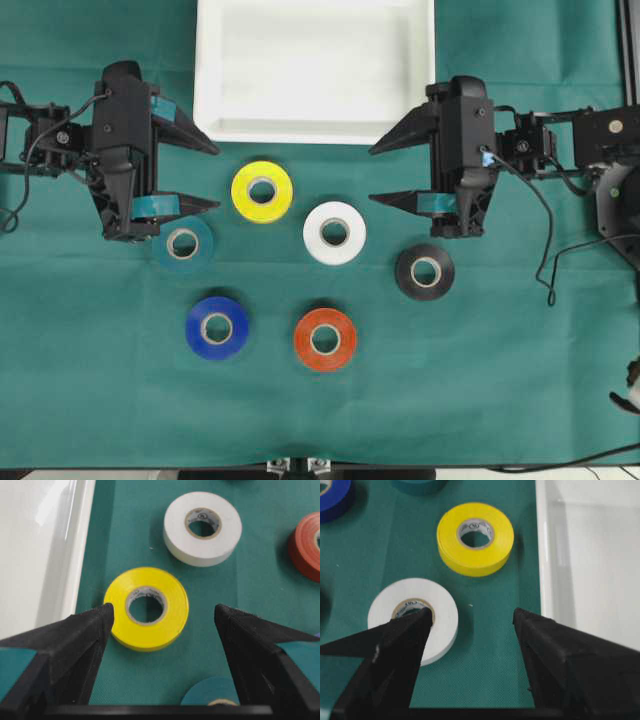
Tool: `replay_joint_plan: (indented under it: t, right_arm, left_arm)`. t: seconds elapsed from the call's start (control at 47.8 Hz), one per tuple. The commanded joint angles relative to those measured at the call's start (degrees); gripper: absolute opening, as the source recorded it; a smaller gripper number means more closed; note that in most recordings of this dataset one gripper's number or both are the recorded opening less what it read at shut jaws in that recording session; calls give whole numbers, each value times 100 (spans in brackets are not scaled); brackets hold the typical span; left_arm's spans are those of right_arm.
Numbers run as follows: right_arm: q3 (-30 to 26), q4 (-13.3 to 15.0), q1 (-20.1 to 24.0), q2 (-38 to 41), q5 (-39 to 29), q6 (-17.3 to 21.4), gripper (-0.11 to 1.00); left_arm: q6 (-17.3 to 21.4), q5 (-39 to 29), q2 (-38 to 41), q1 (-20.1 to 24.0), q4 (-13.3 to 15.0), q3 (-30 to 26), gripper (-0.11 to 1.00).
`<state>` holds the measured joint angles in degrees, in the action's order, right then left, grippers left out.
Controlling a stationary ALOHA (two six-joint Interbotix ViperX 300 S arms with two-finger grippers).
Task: Put the tape alternately from left to right into the white case.
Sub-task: 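Lower the right gripper into the white tape roll's hole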
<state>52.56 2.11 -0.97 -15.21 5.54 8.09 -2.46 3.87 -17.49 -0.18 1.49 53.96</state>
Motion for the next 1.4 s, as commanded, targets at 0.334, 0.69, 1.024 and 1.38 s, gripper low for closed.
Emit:
replay_joint_plan:
  t: [0.334,0.69,1.024,1.38]
  right_arm:
    - [-132,9,18,-26,18,0,77]
    - [-141,9,519,18,53,70,76]
    - [-308,9,958,387,-9,185,76]
    - [-703,9,967,923,-413,185,76]
  left_arm:
    - [0,18,-35,-18,9,-53,87]
    - [0,18,-35,-18,9,-44,87]
    - [0,18,-35,-18,9,-35,87]
    - [0,18,-35,-18,9,-26,87]
